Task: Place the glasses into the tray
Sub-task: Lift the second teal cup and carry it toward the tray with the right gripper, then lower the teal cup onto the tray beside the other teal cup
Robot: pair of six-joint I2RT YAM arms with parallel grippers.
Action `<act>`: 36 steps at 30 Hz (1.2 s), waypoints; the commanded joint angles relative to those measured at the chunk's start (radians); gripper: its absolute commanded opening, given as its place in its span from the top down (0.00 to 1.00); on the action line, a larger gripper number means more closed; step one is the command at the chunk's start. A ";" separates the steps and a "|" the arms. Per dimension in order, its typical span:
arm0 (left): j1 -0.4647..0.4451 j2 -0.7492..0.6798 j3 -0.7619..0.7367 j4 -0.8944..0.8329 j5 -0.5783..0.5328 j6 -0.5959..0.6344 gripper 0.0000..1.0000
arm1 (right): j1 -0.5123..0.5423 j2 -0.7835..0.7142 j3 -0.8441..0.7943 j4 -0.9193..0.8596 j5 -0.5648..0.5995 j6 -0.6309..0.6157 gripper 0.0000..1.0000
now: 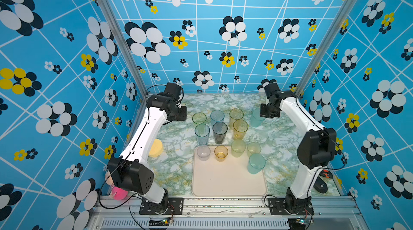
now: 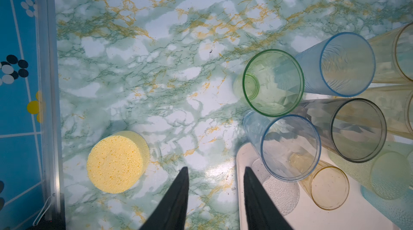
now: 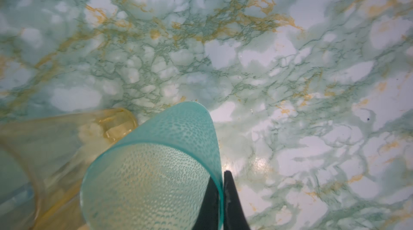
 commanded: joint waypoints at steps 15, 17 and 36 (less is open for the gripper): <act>0.004 -0.064 -0.061 0.042 0.057 0.010 0.58 | 0.386 -0.812 -0.170 -0.298 -0.263 -0.063 1.00; 0.001 -0.063 -0.059 0.048 0.058 0.005 0.58 | 0.439 -0.862 -0.193 -0.344 -0.286 -0.012 1.00; -0.036 -0.050 -0.087 0.066 0.019 -0.034 0.58 | 0.595 -1.013 -0.582 -0.605 -0.199 0.244 1.00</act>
